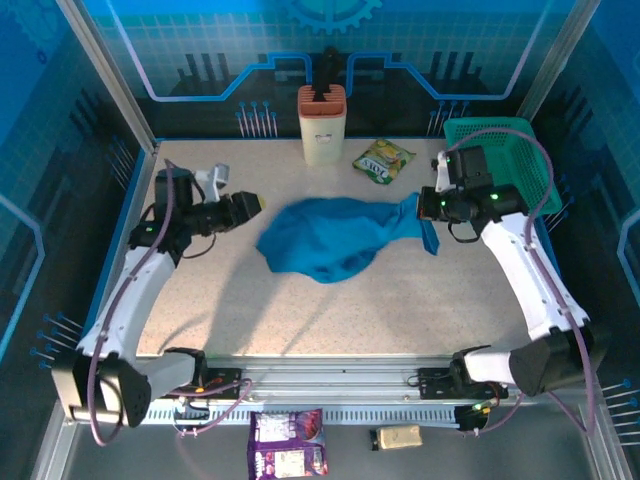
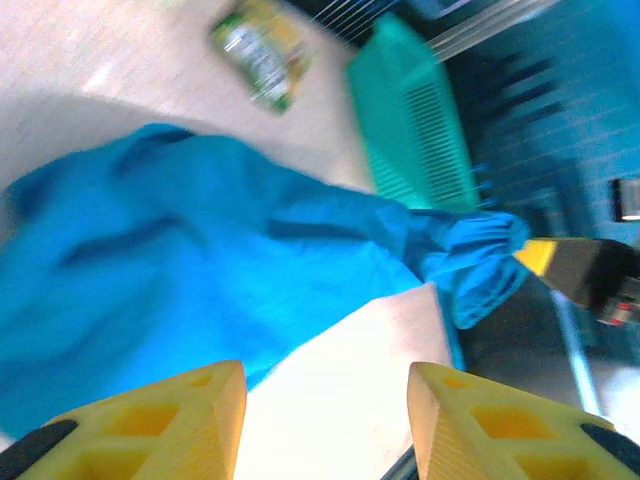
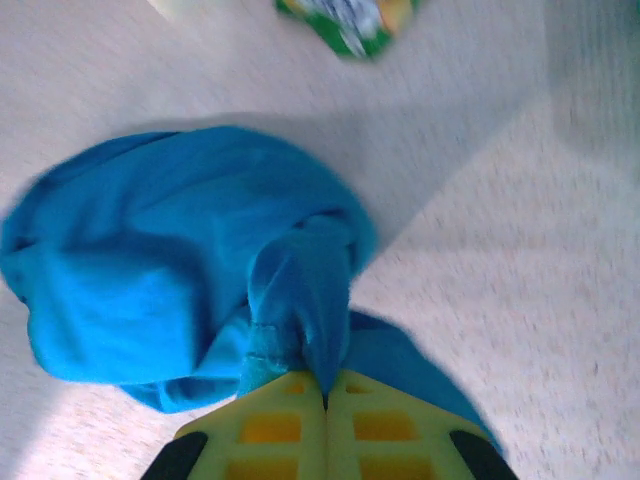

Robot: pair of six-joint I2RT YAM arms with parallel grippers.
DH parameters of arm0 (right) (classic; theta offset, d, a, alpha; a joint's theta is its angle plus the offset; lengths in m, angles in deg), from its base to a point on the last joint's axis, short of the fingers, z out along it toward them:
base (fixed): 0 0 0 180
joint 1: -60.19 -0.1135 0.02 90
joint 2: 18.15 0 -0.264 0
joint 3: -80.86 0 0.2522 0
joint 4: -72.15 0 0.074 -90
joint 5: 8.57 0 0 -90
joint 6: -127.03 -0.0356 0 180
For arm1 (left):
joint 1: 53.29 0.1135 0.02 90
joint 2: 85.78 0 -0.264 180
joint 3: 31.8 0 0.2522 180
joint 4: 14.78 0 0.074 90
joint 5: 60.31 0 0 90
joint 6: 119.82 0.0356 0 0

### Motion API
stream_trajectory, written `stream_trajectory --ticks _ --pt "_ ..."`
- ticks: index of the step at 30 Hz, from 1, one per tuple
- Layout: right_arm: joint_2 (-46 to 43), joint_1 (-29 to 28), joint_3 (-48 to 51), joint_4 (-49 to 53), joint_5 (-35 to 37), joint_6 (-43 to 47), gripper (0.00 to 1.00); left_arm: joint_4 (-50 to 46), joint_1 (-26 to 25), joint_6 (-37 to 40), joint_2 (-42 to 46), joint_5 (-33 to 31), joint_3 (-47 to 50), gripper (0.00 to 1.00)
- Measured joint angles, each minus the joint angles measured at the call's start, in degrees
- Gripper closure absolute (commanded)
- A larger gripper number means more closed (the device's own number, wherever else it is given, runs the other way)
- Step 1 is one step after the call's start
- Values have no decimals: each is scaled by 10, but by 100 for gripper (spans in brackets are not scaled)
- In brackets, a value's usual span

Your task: Fold the inside-out t-shirt

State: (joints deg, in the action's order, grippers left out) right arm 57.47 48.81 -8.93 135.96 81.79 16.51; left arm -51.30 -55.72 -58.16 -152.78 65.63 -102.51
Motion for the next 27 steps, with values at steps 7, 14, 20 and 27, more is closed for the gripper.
stream_trajectory --ticks 7,14,20,27 --pt "9 6 45 -8 -16 0 100 -27 -62 28 -85 -88 27 43" --pt "9 6 45 -21 -26 0 100 -57 -193 84 -251 -213 -106 43" --pt "9 6 47 -22 -26 -1 100 -97 -251 146 -416 -316 -295 45" --pt "5 5 52 -21 -26 -5 100 -168 -279 207 -558 -403 -478 49"
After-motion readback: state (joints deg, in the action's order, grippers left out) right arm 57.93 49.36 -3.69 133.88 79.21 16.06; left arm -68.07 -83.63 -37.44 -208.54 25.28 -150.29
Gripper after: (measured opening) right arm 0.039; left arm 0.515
